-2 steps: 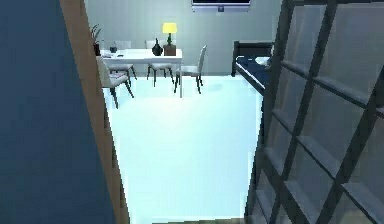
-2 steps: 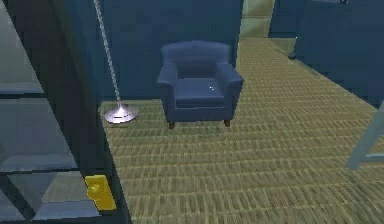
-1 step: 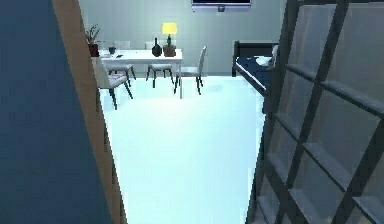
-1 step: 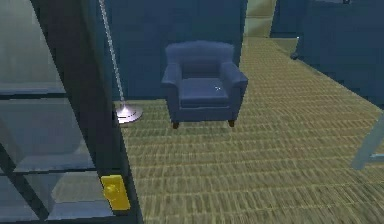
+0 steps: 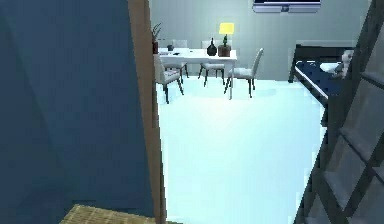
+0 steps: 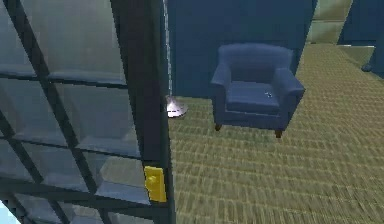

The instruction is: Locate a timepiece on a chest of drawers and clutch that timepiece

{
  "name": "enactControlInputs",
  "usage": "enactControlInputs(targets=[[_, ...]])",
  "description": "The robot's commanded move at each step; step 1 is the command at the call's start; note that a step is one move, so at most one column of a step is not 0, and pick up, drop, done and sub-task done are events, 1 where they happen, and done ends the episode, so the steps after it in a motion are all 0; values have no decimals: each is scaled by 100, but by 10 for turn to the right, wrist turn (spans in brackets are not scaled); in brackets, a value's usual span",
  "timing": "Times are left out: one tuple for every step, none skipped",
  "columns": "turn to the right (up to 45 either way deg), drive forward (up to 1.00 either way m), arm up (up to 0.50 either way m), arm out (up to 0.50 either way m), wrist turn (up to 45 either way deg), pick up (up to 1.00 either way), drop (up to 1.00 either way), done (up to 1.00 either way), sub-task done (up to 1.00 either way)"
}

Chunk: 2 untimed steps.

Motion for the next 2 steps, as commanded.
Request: enactControlInputs(targets=[[0, 100, 0, 0, 0, 0, 0, 0, 0], [-120, 0, 0, 0, 0, 0, 0, 0, 0]])
